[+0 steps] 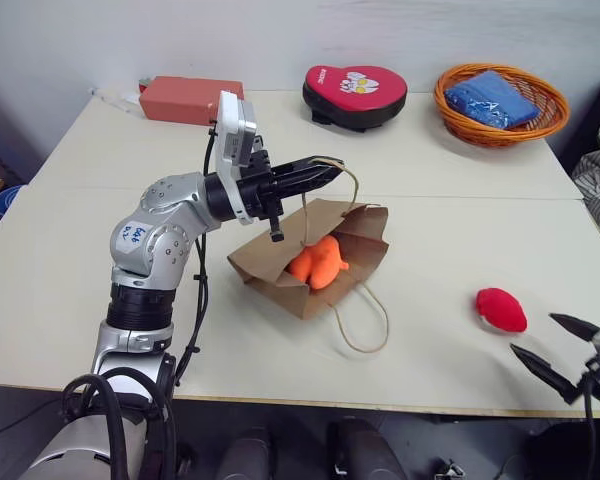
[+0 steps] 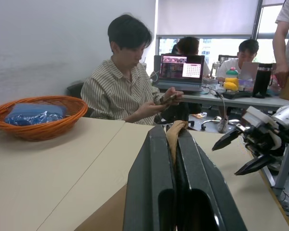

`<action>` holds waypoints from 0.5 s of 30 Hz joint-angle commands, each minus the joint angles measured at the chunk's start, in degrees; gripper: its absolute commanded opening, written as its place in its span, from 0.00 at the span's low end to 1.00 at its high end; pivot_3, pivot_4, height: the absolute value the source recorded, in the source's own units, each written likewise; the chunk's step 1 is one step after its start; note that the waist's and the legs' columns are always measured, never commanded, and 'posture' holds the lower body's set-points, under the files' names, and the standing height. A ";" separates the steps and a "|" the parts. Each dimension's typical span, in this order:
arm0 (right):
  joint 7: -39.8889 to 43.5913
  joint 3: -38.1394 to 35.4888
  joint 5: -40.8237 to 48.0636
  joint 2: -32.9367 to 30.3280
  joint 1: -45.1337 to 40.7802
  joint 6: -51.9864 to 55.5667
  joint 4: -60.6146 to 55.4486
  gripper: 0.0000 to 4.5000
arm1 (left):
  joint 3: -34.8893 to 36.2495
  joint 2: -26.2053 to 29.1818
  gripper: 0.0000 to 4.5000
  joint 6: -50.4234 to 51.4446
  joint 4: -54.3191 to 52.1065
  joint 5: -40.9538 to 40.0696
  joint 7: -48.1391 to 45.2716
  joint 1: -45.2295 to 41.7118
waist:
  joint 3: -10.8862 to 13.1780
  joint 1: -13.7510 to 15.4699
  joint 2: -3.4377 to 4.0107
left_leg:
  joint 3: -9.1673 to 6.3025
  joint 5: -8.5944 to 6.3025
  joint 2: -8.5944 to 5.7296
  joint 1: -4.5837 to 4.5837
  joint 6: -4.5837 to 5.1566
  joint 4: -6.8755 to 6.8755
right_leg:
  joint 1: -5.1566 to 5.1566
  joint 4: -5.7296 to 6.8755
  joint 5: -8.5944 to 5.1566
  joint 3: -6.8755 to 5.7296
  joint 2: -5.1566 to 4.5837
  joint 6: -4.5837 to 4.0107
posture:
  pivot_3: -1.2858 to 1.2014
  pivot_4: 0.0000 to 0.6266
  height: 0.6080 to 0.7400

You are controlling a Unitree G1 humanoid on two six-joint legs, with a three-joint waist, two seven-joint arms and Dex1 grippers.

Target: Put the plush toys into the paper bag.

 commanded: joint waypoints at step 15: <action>-1.04 10.33 -3.74 -5.11 -17.36 0.02 12.83 0.14 | 0.44 0.59 0.00 -0.45 -4.18 -0.34 1.40 0.71 | 0.01 1.63 -0.02 | -0.17 -0.01 -0.01 -0.32 0.02 0.18 | -0.08 -0.17 0.00 -0.23 -0.06 0.00 | 0.52 0.24 1.00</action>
